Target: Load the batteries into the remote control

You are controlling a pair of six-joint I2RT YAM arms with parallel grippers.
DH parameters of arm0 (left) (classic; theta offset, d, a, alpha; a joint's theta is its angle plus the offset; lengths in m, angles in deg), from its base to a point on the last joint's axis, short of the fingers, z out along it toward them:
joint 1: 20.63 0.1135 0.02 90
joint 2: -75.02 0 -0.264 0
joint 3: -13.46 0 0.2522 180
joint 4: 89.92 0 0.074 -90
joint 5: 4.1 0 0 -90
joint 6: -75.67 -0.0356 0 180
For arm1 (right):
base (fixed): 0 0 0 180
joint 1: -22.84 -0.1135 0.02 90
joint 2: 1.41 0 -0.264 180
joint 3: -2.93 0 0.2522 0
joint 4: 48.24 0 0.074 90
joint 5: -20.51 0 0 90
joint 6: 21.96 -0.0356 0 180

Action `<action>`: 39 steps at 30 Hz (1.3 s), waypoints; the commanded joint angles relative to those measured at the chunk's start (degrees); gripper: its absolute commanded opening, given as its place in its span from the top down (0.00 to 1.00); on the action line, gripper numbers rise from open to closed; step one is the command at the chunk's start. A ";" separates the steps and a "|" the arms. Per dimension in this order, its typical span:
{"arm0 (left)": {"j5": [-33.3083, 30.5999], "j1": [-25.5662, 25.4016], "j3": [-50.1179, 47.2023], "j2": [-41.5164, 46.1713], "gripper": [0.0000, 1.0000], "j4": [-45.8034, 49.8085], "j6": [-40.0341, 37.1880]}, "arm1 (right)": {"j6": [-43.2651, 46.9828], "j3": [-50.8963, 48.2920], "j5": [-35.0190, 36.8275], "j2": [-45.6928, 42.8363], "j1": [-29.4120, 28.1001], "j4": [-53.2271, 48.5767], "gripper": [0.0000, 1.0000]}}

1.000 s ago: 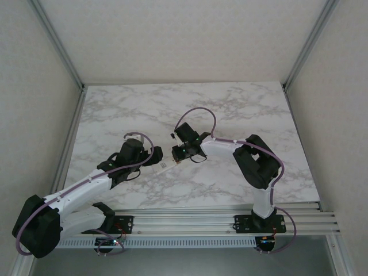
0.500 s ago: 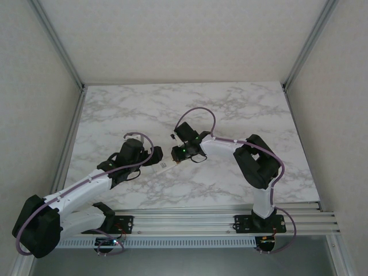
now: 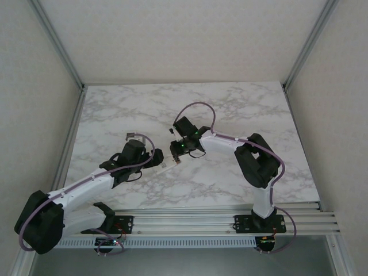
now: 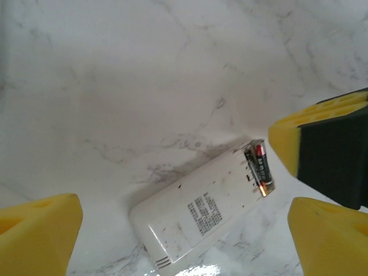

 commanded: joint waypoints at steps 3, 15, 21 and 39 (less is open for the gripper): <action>4.40 -0.01 -2.00 -4.11 0.18 0.84 2.44 | 1.50 0.29 -0.32 1.95 -0.08 -1.74 0.87; 5.33 -1.53 -1.83 -10.49 0.30 -2.95 4.44 | 1.81 -4.14 0.70 0.54 -1.42 -1.72 0.94; 4.75 -2.63 -1.88 -12.13 0.30 -4.13 5.51 | 1.96 -5.97 2.40 0.95 -2.60 -1.74 0.93; 0.32 -3.36 -0.32 -12.45 0.29 -1.63 4.99 | -4.65 -3.50 0.17 -6.95 -0.05 -1.46 0.82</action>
